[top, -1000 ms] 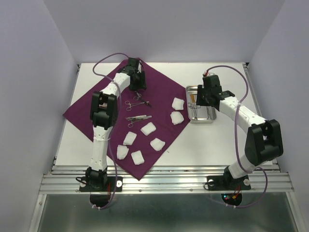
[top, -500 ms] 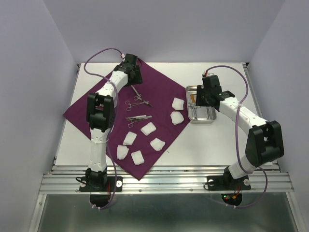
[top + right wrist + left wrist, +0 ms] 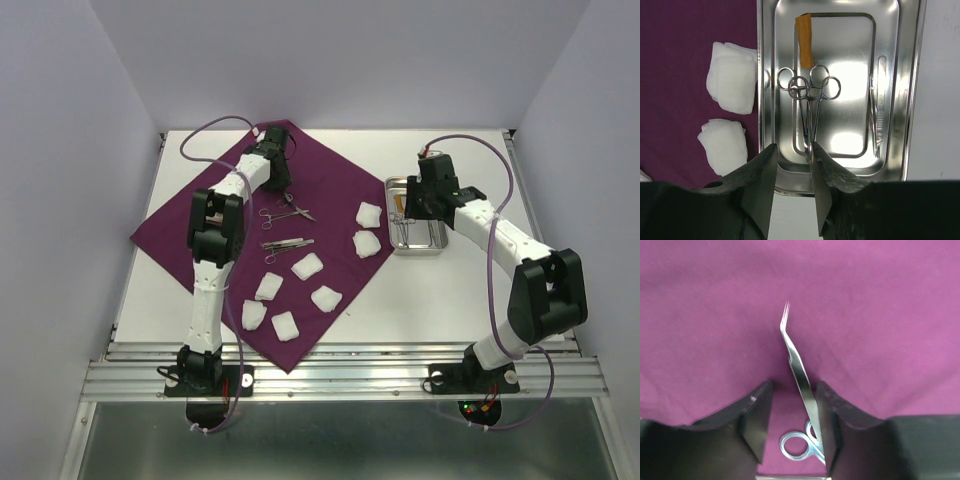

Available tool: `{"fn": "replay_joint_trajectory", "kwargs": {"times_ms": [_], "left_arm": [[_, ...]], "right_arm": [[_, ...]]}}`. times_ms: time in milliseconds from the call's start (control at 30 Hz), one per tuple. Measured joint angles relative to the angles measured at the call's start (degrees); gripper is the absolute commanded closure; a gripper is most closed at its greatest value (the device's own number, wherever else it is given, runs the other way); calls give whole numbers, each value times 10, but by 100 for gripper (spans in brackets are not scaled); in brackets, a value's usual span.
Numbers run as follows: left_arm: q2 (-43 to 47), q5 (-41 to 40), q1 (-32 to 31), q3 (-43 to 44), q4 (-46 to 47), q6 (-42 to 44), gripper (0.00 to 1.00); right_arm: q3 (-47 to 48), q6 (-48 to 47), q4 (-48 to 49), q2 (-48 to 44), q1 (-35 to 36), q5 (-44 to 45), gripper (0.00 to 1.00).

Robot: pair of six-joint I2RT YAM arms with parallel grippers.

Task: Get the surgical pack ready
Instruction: Pick up the medical item from the surgical kit, then place the medical item in the surgical kit.

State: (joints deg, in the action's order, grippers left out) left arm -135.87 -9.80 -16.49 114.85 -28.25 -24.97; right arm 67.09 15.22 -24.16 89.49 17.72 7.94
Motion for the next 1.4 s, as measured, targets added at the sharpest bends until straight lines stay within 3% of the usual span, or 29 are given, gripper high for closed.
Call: {"fn": "replay_joint_trajectory", "kwargs": {"times_ms": [333,533,800,1033,1300,1333,1400], "left_arm": [[-9,-15,-3,4,0,0,88],[-5,-10,-7,4,0,9,99],[83,19,-42,-55,11,14,100],[186,55,-100,-164,63,-2,100],[194,93,-166,-275,107,-43,100],[194,97,-170,-280,109,-47,99],[193,103,-179,-289,118,-56,85]], "right_arm": [[10,0,-3,2,0,-5,61],[10,0,-3,2,0,-4,61],[10,1,-4,-10,5,-4,61],[10,11,-5,-27,12,-4,61],[10,21,-10,-38,27,-2,61],[10,22,-11,-38,28,-2,61],[10,26,-12,-38,34,-2,60]]}}
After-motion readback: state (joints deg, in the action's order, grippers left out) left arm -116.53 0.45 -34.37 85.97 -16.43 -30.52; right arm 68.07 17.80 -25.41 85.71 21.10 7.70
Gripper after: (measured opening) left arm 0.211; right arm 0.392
